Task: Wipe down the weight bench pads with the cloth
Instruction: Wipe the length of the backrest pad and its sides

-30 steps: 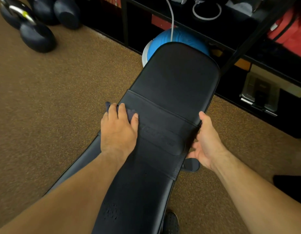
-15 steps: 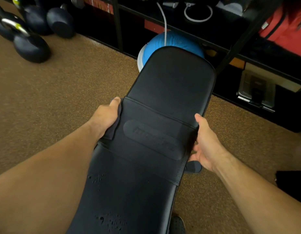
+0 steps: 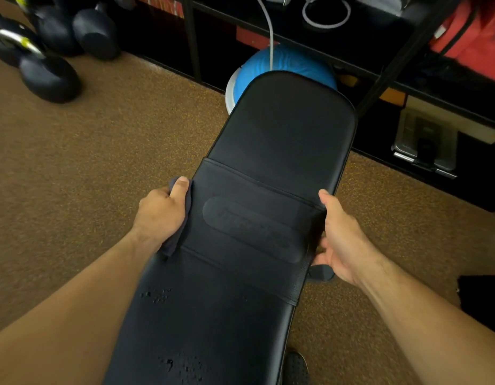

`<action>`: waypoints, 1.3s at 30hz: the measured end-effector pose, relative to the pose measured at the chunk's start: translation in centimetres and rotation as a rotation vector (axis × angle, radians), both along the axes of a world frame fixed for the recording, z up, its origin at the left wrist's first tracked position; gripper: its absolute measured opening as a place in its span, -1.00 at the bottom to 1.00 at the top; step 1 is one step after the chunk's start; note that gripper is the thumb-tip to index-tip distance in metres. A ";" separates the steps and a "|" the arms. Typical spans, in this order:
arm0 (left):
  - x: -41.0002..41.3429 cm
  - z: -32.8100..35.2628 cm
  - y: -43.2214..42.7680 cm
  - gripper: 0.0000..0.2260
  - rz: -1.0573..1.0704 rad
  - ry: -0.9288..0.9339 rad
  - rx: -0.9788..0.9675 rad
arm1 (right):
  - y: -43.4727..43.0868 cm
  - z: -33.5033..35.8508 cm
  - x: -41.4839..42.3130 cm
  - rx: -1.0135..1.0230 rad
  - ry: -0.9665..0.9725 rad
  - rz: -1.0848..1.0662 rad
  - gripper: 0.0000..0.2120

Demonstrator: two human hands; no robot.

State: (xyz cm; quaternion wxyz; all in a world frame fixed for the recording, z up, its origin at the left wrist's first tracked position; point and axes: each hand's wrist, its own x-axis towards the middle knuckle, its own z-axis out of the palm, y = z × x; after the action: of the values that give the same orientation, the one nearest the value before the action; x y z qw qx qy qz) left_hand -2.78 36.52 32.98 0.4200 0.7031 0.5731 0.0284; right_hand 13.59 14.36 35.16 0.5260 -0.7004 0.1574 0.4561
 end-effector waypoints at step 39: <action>-0.7 -0.7 0.5 -0.57 -0.128 -0.071 0.066 | 0.8 -0.9 -0.1 -0.019 -0.018 -0.018 -0.39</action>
State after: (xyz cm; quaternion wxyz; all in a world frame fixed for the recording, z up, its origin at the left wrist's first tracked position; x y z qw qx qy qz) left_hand -3.47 37.04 32.29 0.4178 0.7503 0.5103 0.0452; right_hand 13.45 15.14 34.30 0.5250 -0.7079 0.1633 0.4433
